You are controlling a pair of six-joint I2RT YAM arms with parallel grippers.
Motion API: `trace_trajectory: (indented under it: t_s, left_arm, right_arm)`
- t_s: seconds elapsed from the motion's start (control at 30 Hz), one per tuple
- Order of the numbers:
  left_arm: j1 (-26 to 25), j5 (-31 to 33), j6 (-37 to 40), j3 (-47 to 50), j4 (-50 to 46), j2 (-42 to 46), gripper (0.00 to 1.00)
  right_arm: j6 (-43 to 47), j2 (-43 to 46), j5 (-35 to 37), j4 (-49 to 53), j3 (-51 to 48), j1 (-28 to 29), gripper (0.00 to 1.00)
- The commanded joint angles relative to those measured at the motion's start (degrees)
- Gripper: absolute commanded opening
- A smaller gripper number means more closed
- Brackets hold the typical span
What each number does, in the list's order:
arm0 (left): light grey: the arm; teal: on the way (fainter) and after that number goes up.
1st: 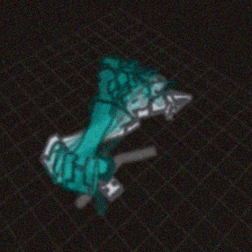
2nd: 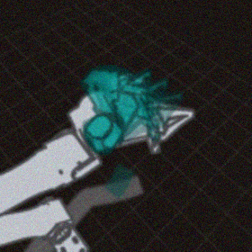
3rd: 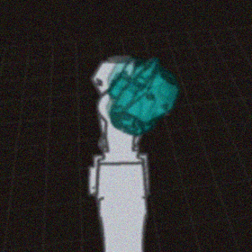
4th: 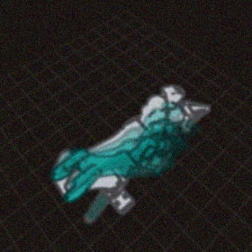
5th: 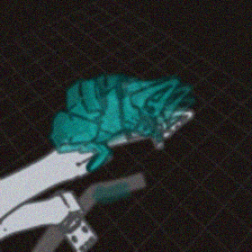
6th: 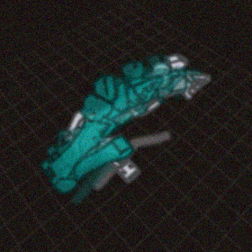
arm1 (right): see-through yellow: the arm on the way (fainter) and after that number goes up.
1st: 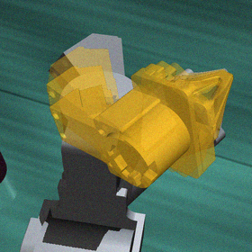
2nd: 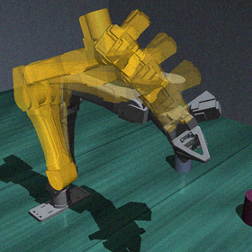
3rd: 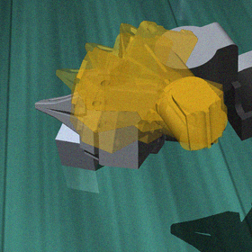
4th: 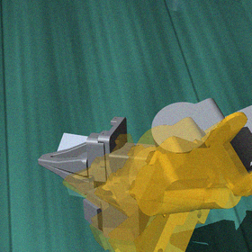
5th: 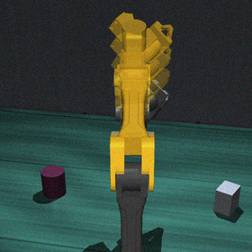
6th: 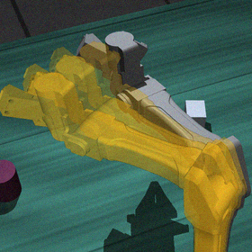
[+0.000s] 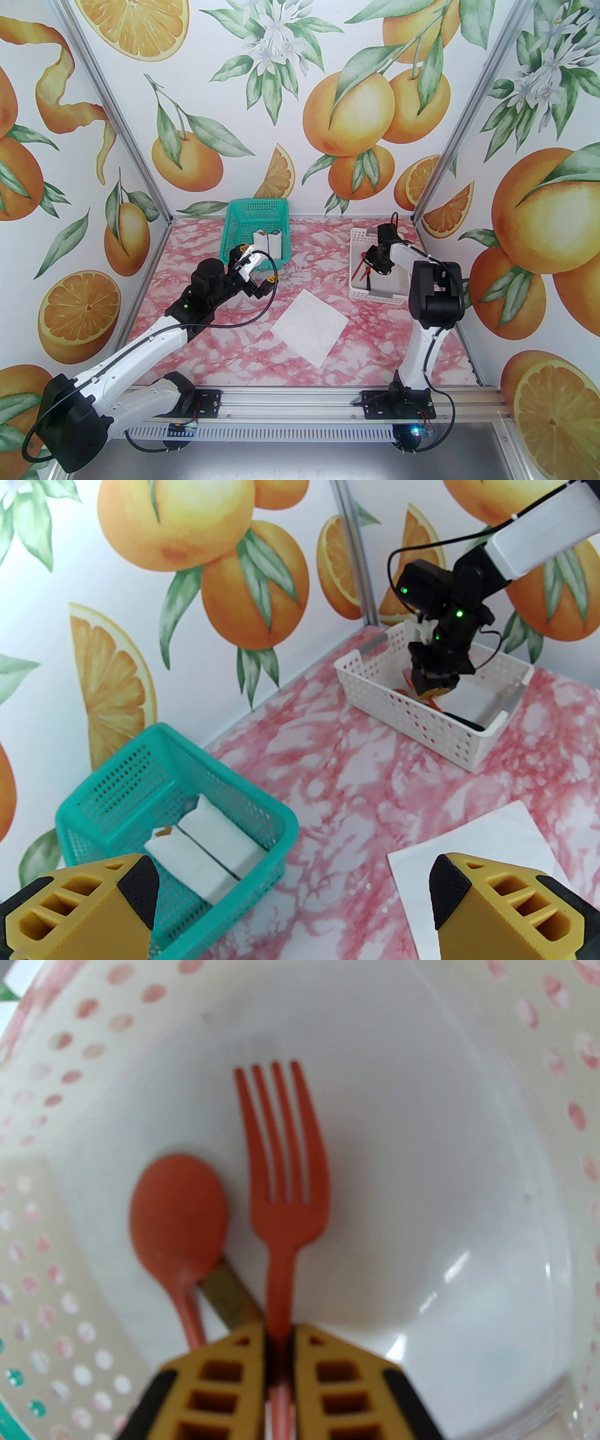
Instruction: Place the utensils on the paper napkin and roll it up
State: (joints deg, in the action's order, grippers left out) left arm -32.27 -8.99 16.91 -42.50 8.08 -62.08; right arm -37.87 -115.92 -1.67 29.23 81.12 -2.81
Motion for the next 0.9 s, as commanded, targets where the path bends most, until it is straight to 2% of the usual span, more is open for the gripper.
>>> trace_trajectory:
  t_s: [0.0,0.5,0.87]
  left_arm:
    - [0.19,-0.79,0.79,-0.47,0.27,0.17,1.0]
    - [0.16,-1.86,0.32,-0.5,0.55,0.04,1.0]
    - [0.17,-2.06,0.37,-0.56,0.63,-0.22,1.0]
  right_arm:
    - [1.2,3.92,1.31,0.96,0.75,-0.32,0.14]
    - [6.9,16.91,1.67,1.62,-4.92,-0.32,0.14]
    - [9.47,29.62,-3.28,1.32,-11.86,-0.22,0.14]
